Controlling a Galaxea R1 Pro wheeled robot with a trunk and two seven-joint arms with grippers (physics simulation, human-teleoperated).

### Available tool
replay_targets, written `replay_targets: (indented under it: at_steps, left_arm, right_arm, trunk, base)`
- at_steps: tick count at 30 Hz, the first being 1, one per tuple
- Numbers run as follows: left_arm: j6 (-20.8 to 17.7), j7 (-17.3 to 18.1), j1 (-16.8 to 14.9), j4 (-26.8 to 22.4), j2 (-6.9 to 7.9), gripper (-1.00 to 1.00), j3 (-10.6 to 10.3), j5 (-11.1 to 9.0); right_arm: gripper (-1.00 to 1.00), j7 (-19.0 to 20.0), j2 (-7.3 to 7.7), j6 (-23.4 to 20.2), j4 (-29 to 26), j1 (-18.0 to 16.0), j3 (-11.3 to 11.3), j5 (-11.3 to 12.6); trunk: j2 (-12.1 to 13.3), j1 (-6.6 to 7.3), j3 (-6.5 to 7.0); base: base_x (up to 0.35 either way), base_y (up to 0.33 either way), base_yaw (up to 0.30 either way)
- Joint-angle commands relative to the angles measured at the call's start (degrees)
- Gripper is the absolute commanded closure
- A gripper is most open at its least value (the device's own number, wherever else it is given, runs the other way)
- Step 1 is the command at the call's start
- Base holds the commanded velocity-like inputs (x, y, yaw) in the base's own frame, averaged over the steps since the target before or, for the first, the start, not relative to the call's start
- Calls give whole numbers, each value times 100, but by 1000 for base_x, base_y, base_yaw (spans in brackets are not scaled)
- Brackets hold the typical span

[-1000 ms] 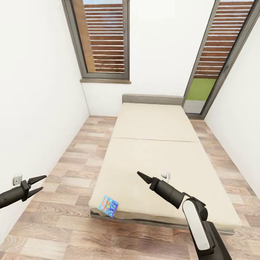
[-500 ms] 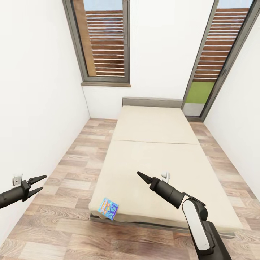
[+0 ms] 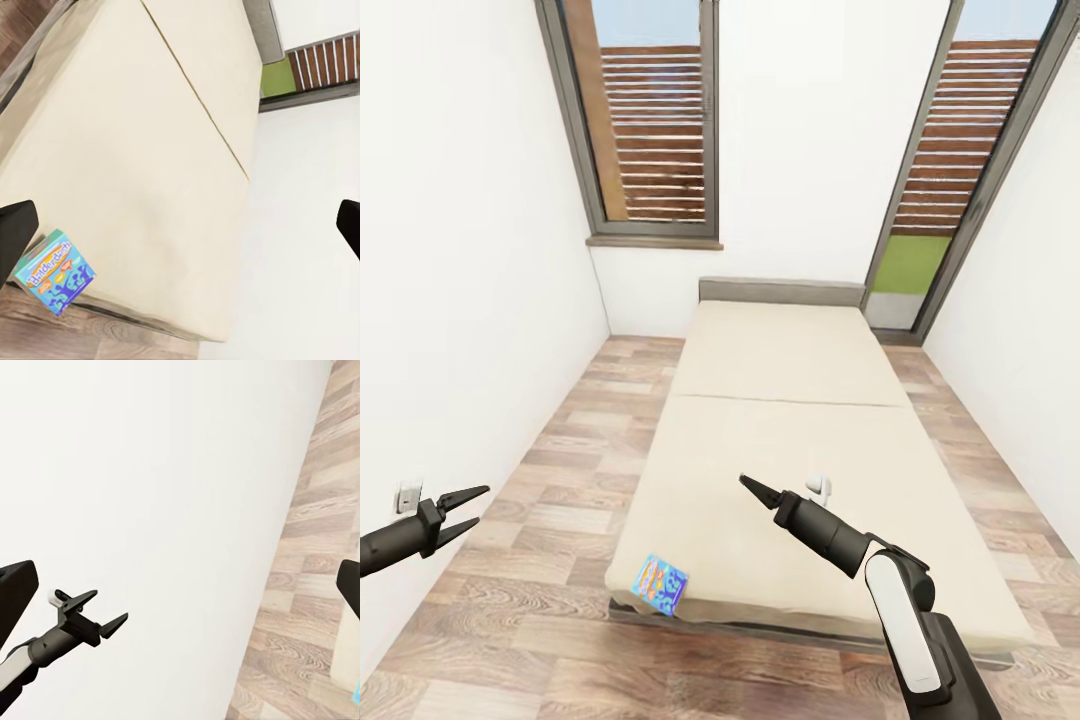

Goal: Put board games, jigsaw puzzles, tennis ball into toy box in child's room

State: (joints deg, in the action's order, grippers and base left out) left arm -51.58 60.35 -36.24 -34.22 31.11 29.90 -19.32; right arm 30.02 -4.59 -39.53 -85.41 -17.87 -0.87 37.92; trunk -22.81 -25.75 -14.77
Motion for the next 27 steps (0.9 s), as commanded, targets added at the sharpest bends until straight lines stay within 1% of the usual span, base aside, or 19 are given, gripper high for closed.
replay_targets:
  at_steps: [1, 20, 27]
  left_arm:
    - [-28, 13, -5, 3, 0, -100, 7, -2]
    - [-28, 12, -7, 3, 0, -100, 7, -2]
    - [-28, 12, -6, 3, -42, -100, 7, 4]
  right_arm:
    - [-100, 2, -5, -37, -2, -5, -9, 22]
    - [-100, -3, -6, -37, -2, -5, -9, 22]
    - [-100, -4, -7, -37, -2, -4, -9, 22]
  trunk:
    - [-10, -3, -1]
    - [-10, -3, 179]
    - [-10, -3, 245]
  base:
    - [0, 0, 0]
    - [0, 0, 0]
    - [0, 0, 0]
